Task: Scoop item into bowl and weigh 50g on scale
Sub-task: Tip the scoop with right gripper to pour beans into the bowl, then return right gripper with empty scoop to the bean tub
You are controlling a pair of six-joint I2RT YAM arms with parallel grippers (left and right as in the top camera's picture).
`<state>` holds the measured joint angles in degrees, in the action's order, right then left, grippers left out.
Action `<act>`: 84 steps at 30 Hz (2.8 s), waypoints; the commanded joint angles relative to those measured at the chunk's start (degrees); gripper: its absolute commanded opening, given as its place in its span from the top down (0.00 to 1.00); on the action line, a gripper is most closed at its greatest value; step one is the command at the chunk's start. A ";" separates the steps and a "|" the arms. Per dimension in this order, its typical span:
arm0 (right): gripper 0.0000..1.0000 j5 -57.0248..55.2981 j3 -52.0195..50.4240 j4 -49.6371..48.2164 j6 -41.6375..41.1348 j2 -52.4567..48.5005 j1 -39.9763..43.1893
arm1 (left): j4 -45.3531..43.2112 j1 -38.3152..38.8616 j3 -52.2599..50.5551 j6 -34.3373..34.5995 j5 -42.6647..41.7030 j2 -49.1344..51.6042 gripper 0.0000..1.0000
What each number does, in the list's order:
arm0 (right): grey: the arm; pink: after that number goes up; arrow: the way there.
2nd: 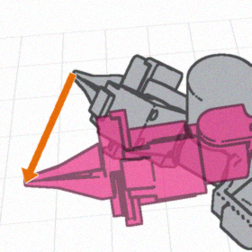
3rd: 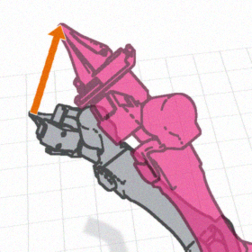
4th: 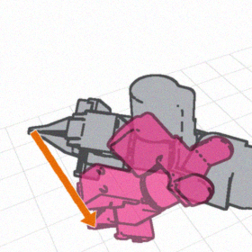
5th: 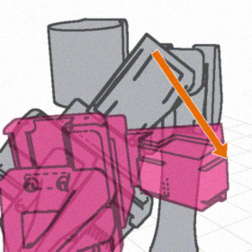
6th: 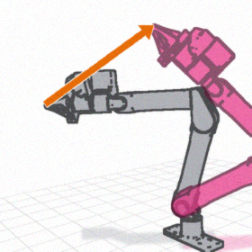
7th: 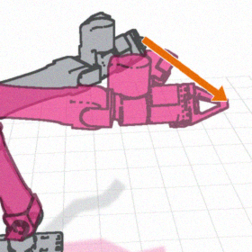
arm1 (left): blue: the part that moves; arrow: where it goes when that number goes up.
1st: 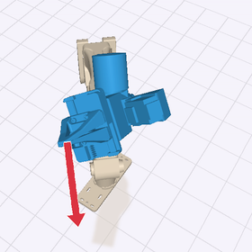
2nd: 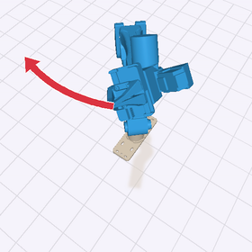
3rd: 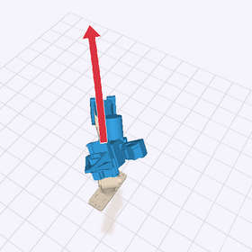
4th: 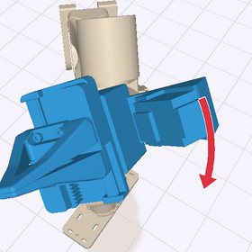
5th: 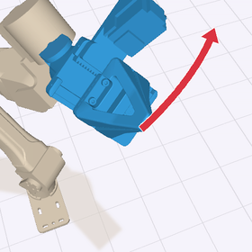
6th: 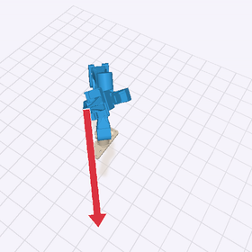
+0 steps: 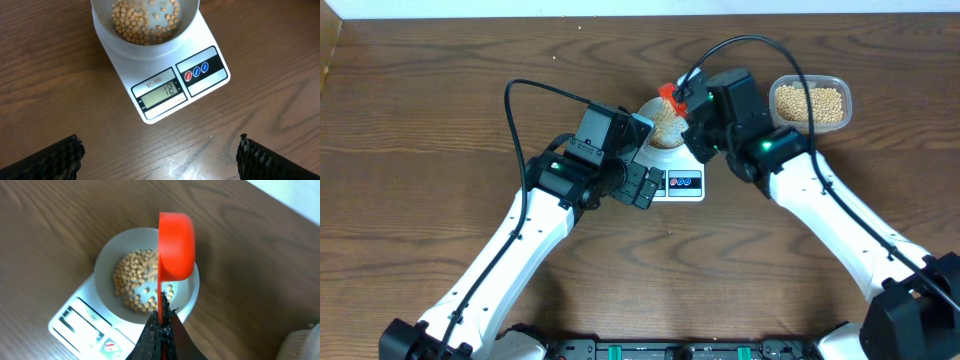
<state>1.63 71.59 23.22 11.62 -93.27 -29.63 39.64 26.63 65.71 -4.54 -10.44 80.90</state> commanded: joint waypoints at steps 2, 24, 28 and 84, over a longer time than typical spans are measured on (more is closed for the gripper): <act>0.99 -5.42 0.55 0.42 8.26 1.09 -1.97 | 0.04 -0.26 -0.11 -0.39 -0.50 0.44 0.00; 0.99 17.07 0.55 0.68 -3.32 8.39 12.83 | 0.04 -0.26 -0.13 -0.39 -0.50 0.44 0.00; 0.99 21.46 0.55 2.45 -4.33 9.18 21.27 | 0.04 -0.26 -0.13 -0.39 -0.50 0.44 0.00; 0.99 49.83 0.52 4.66 -11.82 -13.11 53.35 | 0.04 -0.26 -0.11 -0.39 -0.50 0.44 0.00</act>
<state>44.05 71.68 27.99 0.43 -105.75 21.82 39.64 26.63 65.71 -4.54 -10.44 80.90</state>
